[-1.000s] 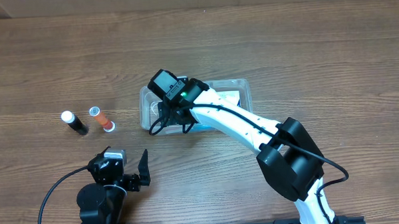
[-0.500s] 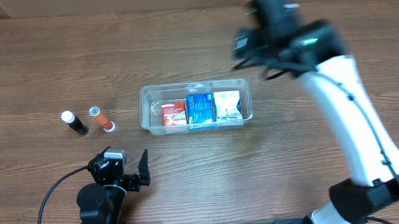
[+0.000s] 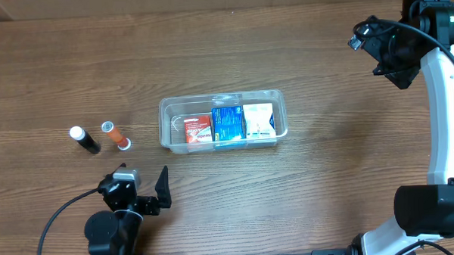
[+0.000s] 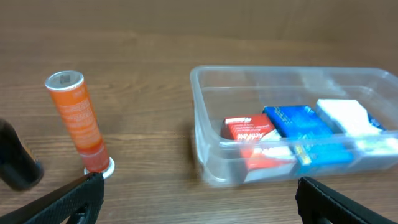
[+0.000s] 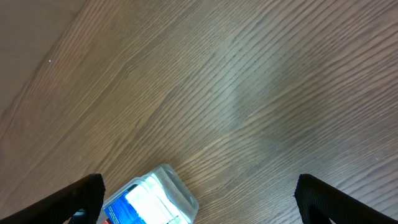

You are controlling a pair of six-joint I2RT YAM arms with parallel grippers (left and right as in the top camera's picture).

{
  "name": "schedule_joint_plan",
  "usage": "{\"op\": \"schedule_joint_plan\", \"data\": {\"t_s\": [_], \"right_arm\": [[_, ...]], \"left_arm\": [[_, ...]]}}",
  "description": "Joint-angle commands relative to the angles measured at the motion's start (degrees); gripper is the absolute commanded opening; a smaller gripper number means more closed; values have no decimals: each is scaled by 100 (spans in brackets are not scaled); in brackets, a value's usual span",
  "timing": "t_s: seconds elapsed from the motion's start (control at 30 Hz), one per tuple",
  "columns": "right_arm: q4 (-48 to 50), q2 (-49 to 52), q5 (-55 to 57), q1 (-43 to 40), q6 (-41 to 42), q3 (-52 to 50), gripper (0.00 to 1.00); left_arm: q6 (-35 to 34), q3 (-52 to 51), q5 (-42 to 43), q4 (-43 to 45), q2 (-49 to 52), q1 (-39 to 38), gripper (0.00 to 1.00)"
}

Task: Pack container
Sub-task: 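Lift the right arm away and move the left arm toward the bottles, then grasp the black bottle with white cap using the left gripper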

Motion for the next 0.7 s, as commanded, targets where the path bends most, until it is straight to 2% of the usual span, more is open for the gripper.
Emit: {"op": "schedule_joint_plan", "data": {"t_s": [0.0,0.1,0.17,0.27,0.37,0.43,0.5,0.6,0.67], "right_arm": [[20,-26,-42,-2,0,9,100],[20,-26,-42,-2,0,9,100],[20,-26,-42,-2,0,9,100],[20,-26,-42,-2,0,9,100],[20,-26,-42,-2,0,9,100],[20,-26,-42,-2,0,9,100],[22,-26,-42,-2,0,9,100],[20,-26,-42,-2,0,9,100],[20,-26,-42,-2,0,9,100]], "left_arm": [[-516,1143,-529,55,81,-46,100],[-787,2273,-1674,-201,686,-31,100],[-1075,3202,-2323,-754,1499,-31,100],[-949,4776,-2983,-1692,3136,-28,100],[-767,6159,-2815,-2369,4544,85,100],[-767,7503,-2006,-3110,5818,525,100],[-767,8314,-1613,-3659,6627,970,100],[-636,9068,-1572,-4404,7593,1545,100],[-411,9097,-1860,-4605,7897,1705,100]]}}
